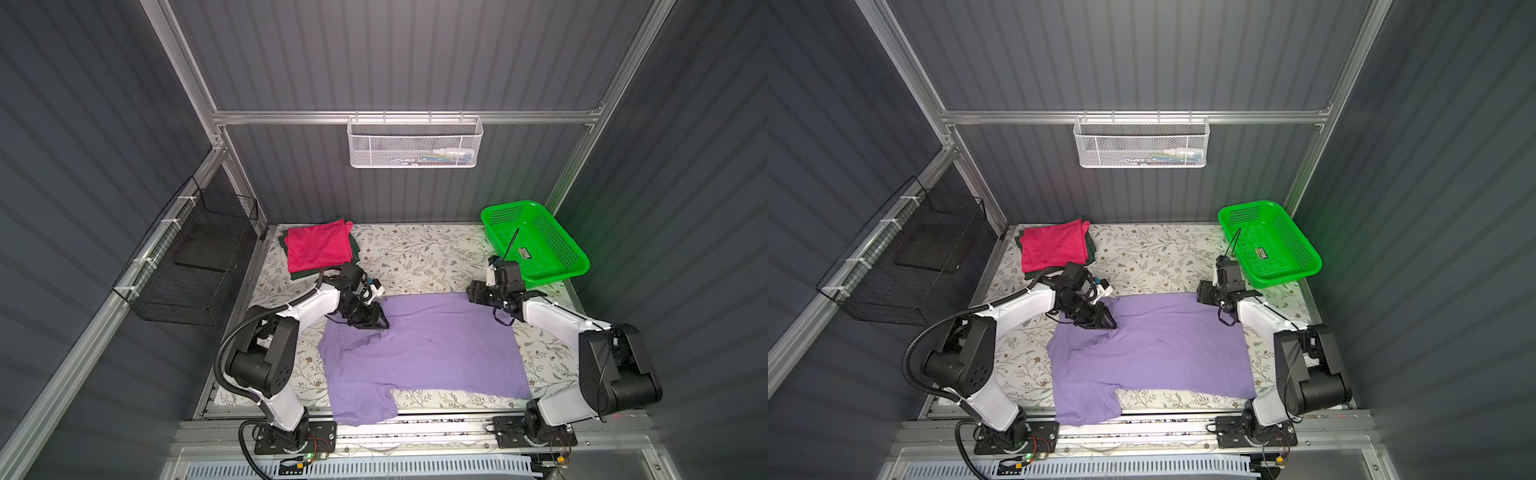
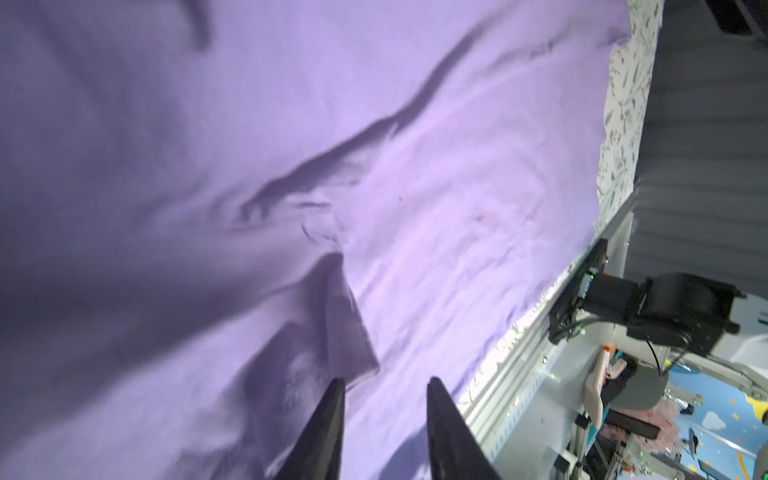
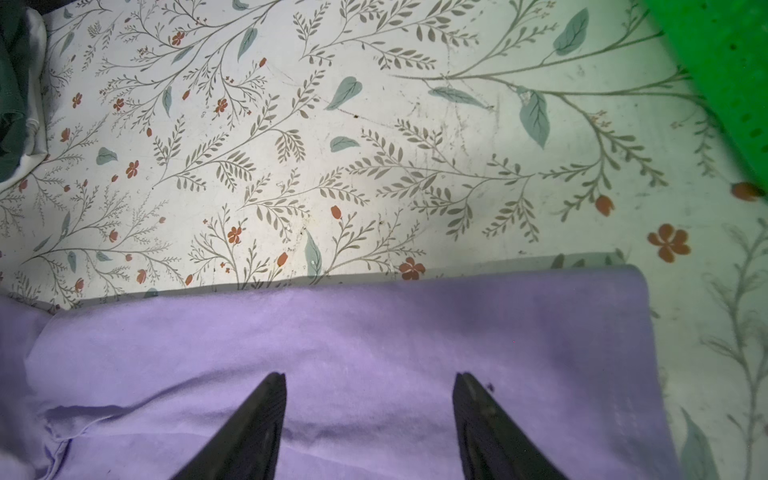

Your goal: Fold and stack the t-shirts

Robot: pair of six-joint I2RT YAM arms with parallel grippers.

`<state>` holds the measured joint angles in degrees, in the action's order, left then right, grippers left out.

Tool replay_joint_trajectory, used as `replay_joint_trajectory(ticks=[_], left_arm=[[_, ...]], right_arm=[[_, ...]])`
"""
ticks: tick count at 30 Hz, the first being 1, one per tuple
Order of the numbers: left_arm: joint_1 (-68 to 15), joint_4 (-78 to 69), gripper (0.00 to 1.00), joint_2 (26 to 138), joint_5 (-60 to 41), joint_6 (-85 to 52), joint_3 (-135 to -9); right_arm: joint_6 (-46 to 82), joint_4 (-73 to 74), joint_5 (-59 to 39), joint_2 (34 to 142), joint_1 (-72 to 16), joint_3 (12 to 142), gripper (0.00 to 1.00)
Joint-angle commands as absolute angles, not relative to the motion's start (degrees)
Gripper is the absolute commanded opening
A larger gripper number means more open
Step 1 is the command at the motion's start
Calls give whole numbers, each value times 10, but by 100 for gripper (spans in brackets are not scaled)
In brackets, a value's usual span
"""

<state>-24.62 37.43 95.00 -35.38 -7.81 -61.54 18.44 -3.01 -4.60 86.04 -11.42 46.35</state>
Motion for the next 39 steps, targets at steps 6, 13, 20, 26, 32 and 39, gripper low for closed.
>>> replay_joint_trajectory(ticks=[6,13,20,26,32,39], left_arm=[[-243,336,39,945,-180,-152,-622],[-200,278,40,946,20,-231,-612],[-176,251,41,1007,55,-234,-662],[-147,231,46,1018,124,-223,-688],[-135,234,47,1071,111,-216,-725],[-129,234,46,1105,87,-215,-741]], right_arm=[[185,-38,-53,858,-115,465,68],[195,-48,-37,870,-115,471,68],[208,-106,-25,937,-115,517,71],[212,-114,-12,946,-115,523,72],[208,-112,-22,943,-115,523,72],[206,-111,-28,940,-115,521,73]])
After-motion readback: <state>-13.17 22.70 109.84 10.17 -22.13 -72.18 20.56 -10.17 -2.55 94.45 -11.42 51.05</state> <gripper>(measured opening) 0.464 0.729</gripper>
